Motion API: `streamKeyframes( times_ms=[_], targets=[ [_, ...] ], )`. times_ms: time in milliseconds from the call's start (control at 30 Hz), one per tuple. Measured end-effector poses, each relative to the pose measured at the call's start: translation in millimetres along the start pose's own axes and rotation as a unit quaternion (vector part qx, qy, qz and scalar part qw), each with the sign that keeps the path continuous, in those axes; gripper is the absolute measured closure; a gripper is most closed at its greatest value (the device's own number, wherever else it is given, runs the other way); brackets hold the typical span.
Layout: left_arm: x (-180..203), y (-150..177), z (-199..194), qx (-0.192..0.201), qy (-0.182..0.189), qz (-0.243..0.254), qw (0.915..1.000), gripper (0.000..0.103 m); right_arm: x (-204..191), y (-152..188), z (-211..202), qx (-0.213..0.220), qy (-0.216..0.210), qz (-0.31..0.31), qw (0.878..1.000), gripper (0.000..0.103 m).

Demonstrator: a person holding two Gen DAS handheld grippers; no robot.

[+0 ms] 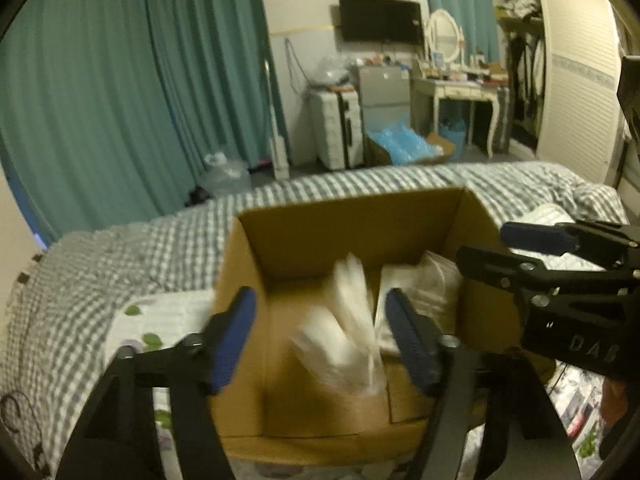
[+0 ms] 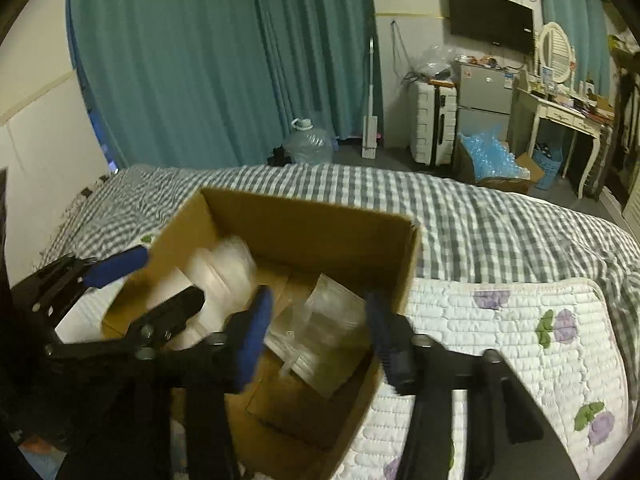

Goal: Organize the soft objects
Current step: 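Carry the lace cloth and mask into the cardboard box and release both, then grasp the white glove with the left gripper while the right grasps the floral tissue pack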

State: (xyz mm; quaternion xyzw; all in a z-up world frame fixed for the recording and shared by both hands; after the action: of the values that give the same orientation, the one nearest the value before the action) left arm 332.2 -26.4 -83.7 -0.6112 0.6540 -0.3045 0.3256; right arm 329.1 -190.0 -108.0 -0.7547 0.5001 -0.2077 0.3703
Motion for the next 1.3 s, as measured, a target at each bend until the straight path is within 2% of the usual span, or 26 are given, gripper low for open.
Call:
streamKeyframes(
  times_ms=[67,133,200,267,367,600,767,967,1133,1300],
  targets=[
    [-5.1,-5.1,-11.8,0.007,-0.002,-0.004,1.0,0.032,2.2,-3.5,-12.4,0.006,0.005,0.005,1.0,0.045],
    [-11.3,-10.0,-26.9,0.009,-0.001,-0.01,0.9999,0.031,3.4,-8.3,-30.8,0.014,0.018,0.001,1.0,0.037],
    [-17.4,-15.9,-47.6,0.02,-0.005,-0.011,0.9997,0.016,4.7,-13.5,-54.3,0.025,0.039,-0.006,0.999,0.016],
    [-24.4,-22.7,-73.2,0.043,-0.019,-0.009,0.9988,0.012,6.9,-18.1,-80.8,0.028,0.066,-0.006,0.997,0.009],
    [-32.2,-29.6,-111.3,0.063,-0.022,-0.012,0.9977,0.004,6.0,-21.9,-116.5,0.027,0.079,-0.005,0.996,0.0],
    [-42.3,-32.4,-183.4,0.1,-0.011,-0.023,0.9946,0.004,-16.0,-18.7,-192.3,0.055,0.101,-0.047,0.992,0.0],
    [-43.8,-11.6,-196.4,0.1,-0.012,-0.025,0.9946,0.004,-31.3,4.9,-222.4,0.055,0.111,-0.067,0.99,0.0],
    [-50.1,41.3,-174.6,0.063,-0.024,-0.037,0.997,0.004,-42.5,48.4,-210.3,0.033,0.107,-0.071,0.991,0.0],
    [-58.8,91.8,-137.2,0.011,-0.037,-0.05,0.998,0.004,-45.6,99.0,-165.3,-0.024,0.083,-0.059,0.994,0.0],
    [-65.4,133.9,-98.5,-0.045,-0.028,-0.083,0.9951,0.004,-45.7,145.8,-109.9,-0.086,0.092,-0.061,0.99,0.0]
  ],
)
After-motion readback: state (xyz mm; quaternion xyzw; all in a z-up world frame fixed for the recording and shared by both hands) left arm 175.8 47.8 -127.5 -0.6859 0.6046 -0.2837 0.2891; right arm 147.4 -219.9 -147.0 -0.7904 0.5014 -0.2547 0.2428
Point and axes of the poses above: each gripper's, at about its wrist camera, not at the fingertips, and z roughly the way its jaws point, x to its right, y to its underside, the point moved 7 cm from there along z, roughly the way its jaws point, and after that the axes turned 6 degrees about -z, right-handed, at the moved point
